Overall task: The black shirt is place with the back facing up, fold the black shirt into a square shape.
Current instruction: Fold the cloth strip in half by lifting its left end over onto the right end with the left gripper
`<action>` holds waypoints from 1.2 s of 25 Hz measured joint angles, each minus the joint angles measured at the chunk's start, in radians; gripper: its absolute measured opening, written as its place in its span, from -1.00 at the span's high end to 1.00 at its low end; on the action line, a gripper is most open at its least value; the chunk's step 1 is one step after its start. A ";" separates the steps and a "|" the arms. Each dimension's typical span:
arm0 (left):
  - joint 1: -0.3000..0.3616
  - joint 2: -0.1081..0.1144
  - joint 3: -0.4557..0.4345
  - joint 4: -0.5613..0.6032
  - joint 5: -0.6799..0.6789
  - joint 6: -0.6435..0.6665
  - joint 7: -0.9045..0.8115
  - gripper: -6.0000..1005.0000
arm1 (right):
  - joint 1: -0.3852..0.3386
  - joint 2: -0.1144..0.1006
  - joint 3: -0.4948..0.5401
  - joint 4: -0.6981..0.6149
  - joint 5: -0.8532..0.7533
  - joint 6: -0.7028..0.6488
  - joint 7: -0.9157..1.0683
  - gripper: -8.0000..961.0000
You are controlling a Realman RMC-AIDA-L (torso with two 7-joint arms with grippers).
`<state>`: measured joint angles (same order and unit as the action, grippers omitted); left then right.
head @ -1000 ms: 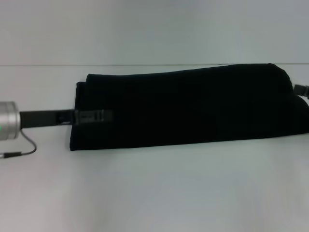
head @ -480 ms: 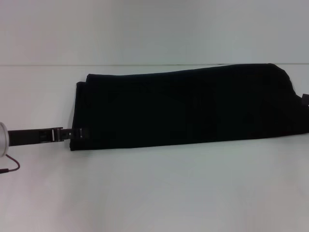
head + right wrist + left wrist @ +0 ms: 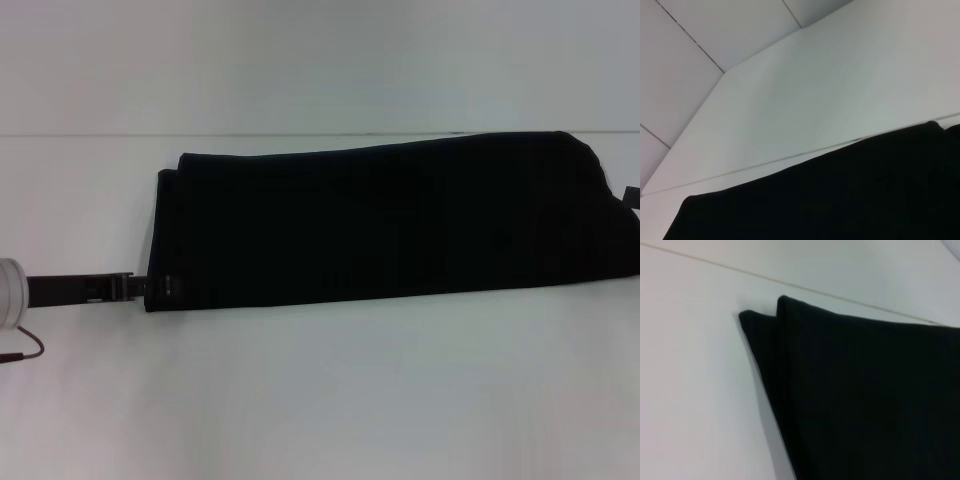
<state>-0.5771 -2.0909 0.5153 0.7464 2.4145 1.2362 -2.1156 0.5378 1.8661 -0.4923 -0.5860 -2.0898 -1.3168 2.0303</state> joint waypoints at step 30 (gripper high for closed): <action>-0.040 0.006 0.051 0.001 0.070 -0.007 -0.001 0.16 | 0.005 0.002 0.012 -0.008 0.006 0.018 0.001 -0.86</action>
<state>-0.6174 -2.0845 0.5659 0.7469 2.4842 1.2294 -2.1168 0.5430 1.8677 -0.4801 -0.5937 -2.0835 -1.2983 2.0311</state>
